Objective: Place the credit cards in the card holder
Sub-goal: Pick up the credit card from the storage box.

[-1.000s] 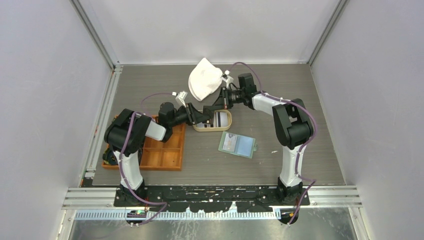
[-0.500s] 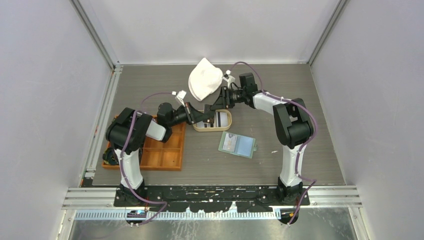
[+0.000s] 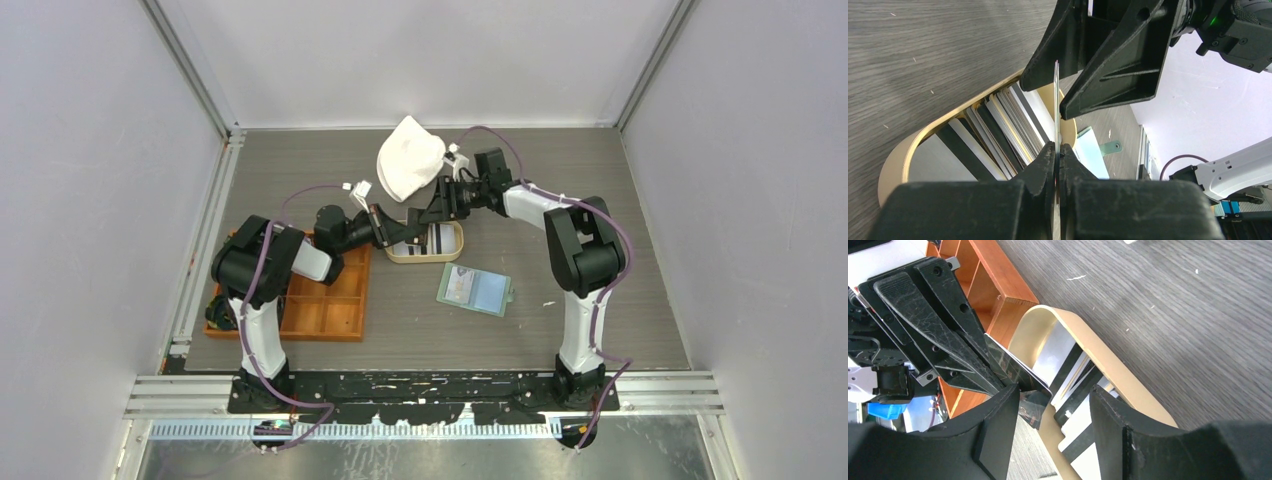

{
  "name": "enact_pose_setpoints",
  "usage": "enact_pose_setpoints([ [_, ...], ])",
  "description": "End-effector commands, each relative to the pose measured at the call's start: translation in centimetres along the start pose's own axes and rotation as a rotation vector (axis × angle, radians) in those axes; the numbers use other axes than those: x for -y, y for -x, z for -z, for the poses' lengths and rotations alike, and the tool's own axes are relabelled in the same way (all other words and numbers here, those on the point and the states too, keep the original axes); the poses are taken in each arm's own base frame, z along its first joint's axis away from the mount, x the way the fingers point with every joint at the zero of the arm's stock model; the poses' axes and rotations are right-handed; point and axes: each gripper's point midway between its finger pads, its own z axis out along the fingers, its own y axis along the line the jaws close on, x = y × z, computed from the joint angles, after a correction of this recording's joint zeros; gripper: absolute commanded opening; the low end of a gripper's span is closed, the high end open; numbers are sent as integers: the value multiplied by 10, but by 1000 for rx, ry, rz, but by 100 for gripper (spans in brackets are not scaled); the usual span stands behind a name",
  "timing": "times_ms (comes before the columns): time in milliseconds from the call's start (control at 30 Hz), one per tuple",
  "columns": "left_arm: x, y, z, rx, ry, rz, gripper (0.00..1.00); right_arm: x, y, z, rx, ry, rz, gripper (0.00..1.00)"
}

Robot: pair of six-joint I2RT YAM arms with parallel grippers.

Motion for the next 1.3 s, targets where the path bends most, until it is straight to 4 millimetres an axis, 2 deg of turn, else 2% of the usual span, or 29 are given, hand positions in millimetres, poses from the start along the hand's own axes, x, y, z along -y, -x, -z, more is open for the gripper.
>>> enact_pose_setpoints([
  [0,14,15,-2,44,-49,-57,0,-16,8,-11,4,30,59,59],
  [167,15,15,-3,38,-55,-55,0,-22,8,-15,5,39,54,57],
  [300,15,14,-4,33,-62,-53,0,-24,9,-16,7,44,50,46],
  [433,17,13,-3,31,-69,-53,1,-26,10,-16,6,55,41,26],
  [600,23,12,-1,28,-100,-59,16,-28,11,-14,12,86,22,2],
  [733,28,11,1,25,-120,-69,30,-27,16,-9,40,123,5,1],
  [800,30,11,1,22,-132,-72,33,-28,17,-7,47,143,-4,1],
  [1000,34,9,1,9,-167,-61,34,-33,20,-2,62,202,-9,2],
  [1267,43,8,1,-13,-234,-48,31,-44,27,5,92,269,1,5],
])
